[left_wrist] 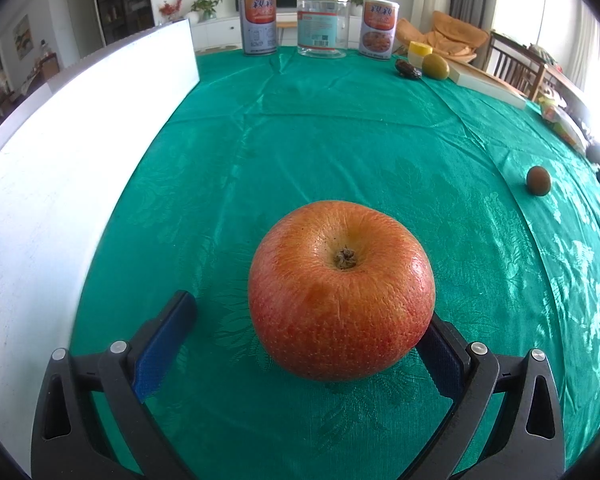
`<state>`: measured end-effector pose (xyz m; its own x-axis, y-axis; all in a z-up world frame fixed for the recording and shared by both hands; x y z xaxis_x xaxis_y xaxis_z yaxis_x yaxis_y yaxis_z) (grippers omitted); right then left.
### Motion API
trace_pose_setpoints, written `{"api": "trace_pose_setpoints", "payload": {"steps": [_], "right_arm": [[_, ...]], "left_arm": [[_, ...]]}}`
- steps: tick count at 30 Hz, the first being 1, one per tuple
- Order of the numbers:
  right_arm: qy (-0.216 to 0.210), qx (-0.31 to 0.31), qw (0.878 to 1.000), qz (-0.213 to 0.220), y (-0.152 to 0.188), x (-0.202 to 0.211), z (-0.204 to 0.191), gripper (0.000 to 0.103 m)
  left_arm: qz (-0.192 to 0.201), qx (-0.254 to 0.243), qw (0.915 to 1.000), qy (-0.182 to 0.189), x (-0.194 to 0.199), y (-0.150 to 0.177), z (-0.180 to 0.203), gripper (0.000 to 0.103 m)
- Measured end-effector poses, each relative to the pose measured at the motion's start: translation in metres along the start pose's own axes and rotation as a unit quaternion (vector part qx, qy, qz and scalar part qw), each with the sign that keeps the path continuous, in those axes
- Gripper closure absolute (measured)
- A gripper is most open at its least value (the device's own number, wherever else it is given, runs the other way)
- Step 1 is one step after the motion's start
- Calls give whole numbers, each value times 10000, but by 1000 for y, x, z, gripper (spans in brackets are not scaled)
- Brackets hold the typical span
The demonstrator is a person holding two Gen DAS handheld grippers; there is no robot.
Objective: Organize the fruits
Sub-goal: 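Reach the right gripper to the dark brown fruit by the cans and grasp it, then carry the dark fruit toward the left gripper and set it on the table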
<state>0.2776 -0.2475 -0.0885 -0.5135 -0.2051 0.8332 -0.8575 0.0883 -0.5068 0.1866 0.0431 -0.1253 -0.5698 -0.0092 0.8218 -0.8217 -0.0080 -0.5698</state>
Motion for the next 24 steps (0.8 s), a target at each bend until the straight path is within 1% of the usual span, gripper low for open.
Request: {"api": "trace_pose_setpoints", "payload": {"steps": [3,4,5,6,7,8,10,11,13,15,16,17,20,22,24], "right_arm": [[-574,-422,9972,-243,-62,-39,-27,0],[-702,-584,9953,-320,-81,-56,-35,2],[-773,-696,9938,-395,-98,-74,-43,8],[-779,-765,9929,-468,-113,-93,-50,12],[-746,-800,9927,-516,-127,-111,-57,21],[-676,-810,9930,-523,-140,-127,-63,28],[-428,-794,9946,-506,-160,-156,-71,28],[-376,-808,9948,-498,-167,-168,-75,29],[-300,-821,9947,-548,-177,-189,-82,33],[-192,-869,9938,-663,-180,-207,-84,39],[-85,-856,9947,-557,-183,-208,-83,45],[-47,-797,9952,-567,-185,-210,-84,58],[-194,-739,9947,-685,-182,-206,-86,58],[-302,-571,9955,-690,-174,-190,-89,58],[-461,-347,9960,-681,-162,-165,-93,58]], "left_arm": [[0,1,10000,0,0,0,0,1],[0,1,10000,0,0,0,0,1],[-1,1,10000,1,0,0,0,1],[0,1,10000,1,0,0,0,1],[-1,1,10000,1,0,0,0,1],[-1,1,10000,1,0,0,0,1],[0,1,10000,1,0,0,0,1],[-1,1,10000,1,0,0,0,1],[-1,1,10000,2,0,0,0,1],[-1,1,10000,1,0,0,0,1],[-1,1,10000,1,0,0,0,1],[-3,1,10000,4,0,0,0,1],[-4,1,10000,9,0,0,0,1],[-4,0,10000,9,0,0,1,1],[-4,1,10000,9,0,0,0,1]]}}
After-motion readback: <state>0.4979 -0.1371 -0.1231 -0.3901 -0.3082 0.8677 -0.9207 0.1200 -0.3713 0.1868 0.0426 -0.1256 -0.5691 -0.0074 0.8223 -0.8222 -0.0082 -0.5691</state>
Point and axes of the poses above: each gripper's, at about its wrist camera, not at the fingertips, and x roughly against the way its jaws point, z to its right, y to its underside, the point moved 8 cm from there along -x, roughly the way its jaws point, and after that the axes turned 2 degrees about -z, right-handed, at the moved point
